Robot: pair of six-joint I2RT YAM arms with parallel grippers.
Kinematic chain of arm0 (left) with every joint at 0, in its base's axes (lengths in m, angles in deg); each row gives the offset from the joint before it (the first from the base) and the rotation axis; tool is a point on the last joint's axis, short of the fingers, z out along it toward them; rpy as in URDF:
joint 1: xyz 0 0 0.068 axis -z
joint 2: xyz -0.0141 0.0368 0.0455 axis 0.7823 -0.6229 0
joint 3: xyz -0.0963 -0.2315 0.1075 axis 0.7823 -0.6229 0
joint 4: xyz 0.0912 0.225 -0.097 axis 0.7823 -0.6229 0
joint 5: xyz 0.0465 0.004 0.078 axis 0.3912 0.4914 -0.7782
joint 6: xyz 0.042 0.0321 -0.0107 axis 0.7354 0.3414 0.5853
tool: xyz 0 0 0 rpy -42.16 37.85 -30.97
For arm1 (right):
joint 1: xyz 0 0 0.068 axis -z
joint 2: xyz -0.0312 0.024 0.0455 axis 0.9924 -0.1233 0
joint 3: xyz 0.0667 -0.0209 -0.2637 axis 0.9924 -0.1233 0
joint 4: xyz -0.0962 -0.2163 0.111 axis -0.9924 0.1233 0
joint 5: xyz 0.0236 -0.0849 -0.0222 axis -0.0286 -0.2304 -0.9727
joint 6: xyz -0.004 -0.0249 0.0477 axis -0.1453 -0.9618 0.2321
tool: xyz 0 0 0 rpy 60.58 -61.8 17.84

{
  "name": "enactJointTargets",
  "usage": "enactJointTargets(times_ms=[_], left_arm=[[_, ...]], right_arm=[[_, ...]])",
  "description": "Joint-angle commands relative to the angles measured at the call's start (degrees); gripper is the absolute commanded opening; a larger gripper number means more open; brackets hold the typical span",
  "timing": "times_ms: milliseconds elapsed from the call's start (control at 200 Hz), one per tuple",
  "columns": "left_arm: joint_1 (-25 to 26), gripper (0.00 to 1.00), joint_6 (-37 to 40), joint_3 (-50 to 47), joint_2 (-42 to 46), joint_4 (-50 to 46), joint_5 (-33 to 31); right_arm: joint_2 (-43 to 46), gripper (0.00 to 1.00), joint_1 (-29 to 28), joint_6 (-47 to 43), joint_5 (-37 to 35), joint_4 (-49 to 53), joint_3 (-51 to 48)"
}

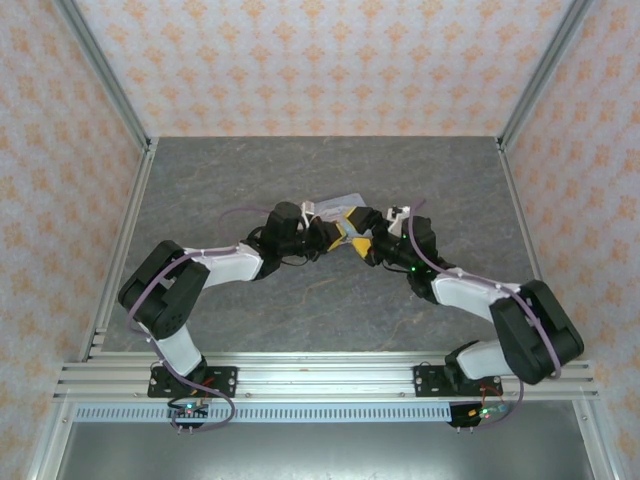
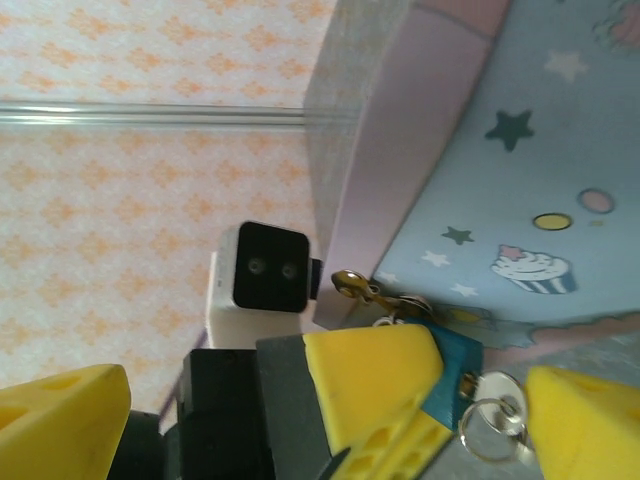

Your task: Unlock a padlock with a key

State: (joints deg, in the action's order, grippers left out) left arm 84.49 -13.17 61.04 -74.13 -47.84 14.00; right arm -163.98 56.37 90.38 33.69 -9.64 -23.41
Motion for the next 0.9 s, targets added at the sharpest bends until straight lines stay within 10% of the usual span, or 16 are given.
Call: enactJointTargets(times_ms=[0,285,515,896], left_arm=[[-0.35,0.00,7.33,1.37,-1.92,-7.27,1.58],[-0.96,0.00,10.72,3.31,-3.16,-11.40,3.75],[-1.42,0.00,13.89,5.40,-3.17,-17.20,5.81],[-1.64,0.00,14.01,8.70,-5.08,-21.94,9.84]], right_arm=[[5.60,0.99,0.88,-9.30,0.61,12.92,1.27],[11.93,1.00,1.05,-23.94,-1.77,29.61,2.93],[12.27,0.76,-0.32,-41.76,-5.36,42.22,7.18],[9.20,0.56,-12.23,-54.28,-30.28,44.81,8.12]])
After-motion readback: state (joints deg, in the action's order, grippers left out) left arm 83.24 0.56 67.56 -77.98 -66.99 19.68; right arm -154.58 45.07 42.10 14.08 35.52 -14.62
